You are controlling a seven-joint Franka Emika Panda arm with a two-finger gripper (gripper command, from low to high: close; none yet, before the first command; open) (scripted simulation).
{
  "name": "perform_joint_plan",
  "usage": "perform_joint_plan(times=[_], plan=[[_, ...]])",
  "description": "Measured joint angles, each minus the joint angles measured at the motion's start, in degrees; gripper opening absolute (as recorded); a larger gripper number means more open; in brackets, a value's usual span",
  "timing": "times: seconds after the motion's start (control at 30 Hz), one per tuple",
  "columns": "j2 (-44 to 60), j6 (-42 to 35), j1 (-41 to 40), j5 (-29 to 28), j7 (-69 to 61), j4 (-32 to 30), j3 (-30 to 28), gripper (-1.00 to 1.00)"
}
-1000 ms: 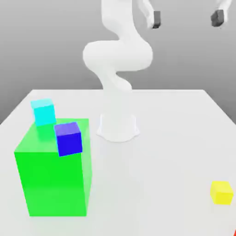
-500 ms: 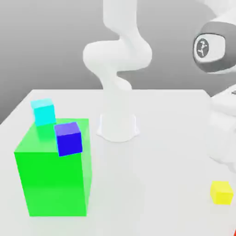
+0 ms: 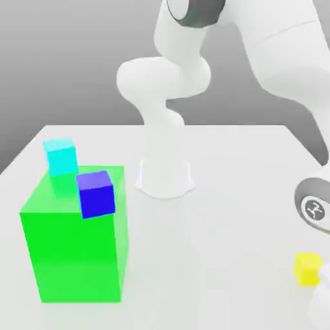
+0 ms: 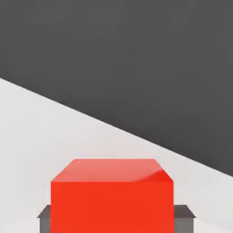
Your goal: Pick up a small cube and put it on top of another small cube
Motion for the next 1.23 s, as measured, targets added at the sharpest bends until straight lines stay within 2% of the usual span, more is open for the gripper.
perform_joint_plan(times=[0.1,0.27,0.57,0.7,0.97,1.1,1.13,1.23], plan=[[-1.06,-0.82,0.0,0.36,-0.22,-0.27,0.11,-1.0],[-10.86,-7.43,-3.49,3.95,-1.95,-3.2,0.39,-1.0],[-29.91,-18.66,-13.84,10.06,-2.74,-10.43,-7.05,-1.0],[-38.23,-23.76,-20.43,10.78,-1.73,-13.62,-9.86,-1.0],[-54.94,-33.99,-28.41,10.04,2.02,-19.99,-15.46,-1.0],[-54.96,-28.63,-29.89,9.86,2.58,-25.35,-16.51,-1.0],[-54.3,-26.65,-30.0,9.89,2.54,-26.67,-16.55,1.0],[-54.3,-26.65,-30.0,9.9,2.54,-26.67,-16.55,1.0]])
